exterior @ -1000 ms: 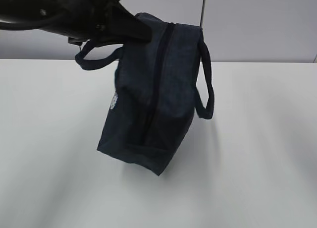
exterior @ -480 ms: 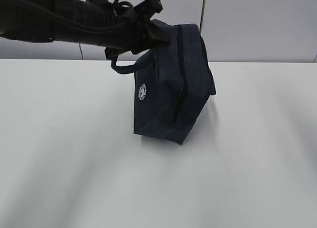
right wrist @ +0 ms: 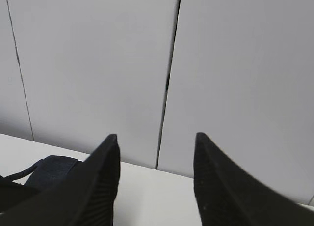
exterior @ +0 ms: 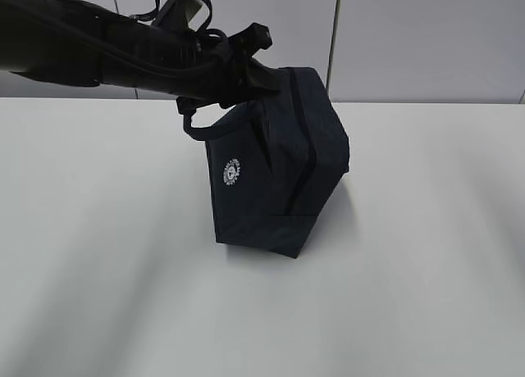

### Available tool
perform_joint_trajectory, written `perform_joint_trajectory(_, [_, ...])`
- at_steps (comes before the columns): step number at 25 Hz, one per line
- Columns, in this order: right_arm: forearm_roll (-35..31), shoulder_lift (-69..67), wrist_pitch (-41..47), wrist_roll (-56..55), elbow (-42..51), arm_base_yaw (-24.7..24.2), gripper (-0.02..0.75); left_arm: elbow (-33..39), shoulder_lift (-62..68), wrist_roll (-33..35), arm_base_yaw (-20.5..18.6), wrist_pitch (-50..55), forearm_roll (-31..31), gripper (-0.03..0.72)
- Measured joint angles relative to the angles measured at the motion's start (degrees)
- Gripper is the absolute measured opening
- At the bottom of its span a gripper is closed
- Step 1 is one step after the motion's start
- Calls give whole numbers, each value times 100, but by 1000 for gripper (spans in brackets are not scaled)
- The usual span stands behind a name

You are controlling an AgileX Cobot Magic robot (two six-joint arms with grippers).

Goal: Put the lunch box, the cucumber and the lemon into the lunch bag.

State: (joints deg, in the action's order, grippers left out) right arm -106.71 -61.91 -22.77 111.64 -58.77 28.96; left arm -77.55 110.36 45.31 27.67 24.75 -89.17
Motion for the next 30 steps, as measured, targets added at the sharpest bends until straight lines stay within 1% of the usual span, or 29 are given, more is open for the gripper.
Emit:
perform_joint_trajectory(3, [0, 0, 0, 3, 0, 0, 368, -4, 0, -185, -132, 162, 296, -10])
perform_joint_trajectory(8, [0, 0, 0, 13, 0, 0, 368, -13, 0, -806, -394, 517, 1040, -8])
perform_joint_trajectory(12, [0, 0, -8, 13, 0, 0, 368, -13, 0, -941, -531, 739, 1402, 22])
perform_joint_trajectory(13, [0, 0, -8, 13, 0, 0, 368, -13, 0, -947, -574, 802, 1440, 40])
perform_joint_trajectory(15, [0, 0, -8, 13, 0, 0, 368, -13, 0, -960, -630, 922, 1512, 111])
perform_joint_trajectory(16, [0, 0, -8, 13, 0, 0, 368, -13, 0, -960, -660, 991, 1526, 154])
perform_joint_trajectory(19, [0, 0, -8, 13, 0, 0, 368, -13, 0, -969, -771, 1208, 1547, 327])
perform_joint_trajectory(21, [-4, 0, -8, 13, 0, 0, 368, -13, 0, -969, -881, 1397, 1557, 396])
perform_joint_trajectory(23, [-4, 0, -8, 13, 0, 0, 368, -13, 0, -969, -981, 1577, 1582, 423])
perform_joint_trajectory(26, [-4, 0, -8, 13, 0, 0, 368, -13, -39, -974, -1130, 1660, 1790, 437])
perform_joint_trajectory(30, [-4, 0, -13, -34, 0, 0, 368, -13, -412, -974, -1233, 1633, 2556, 437])
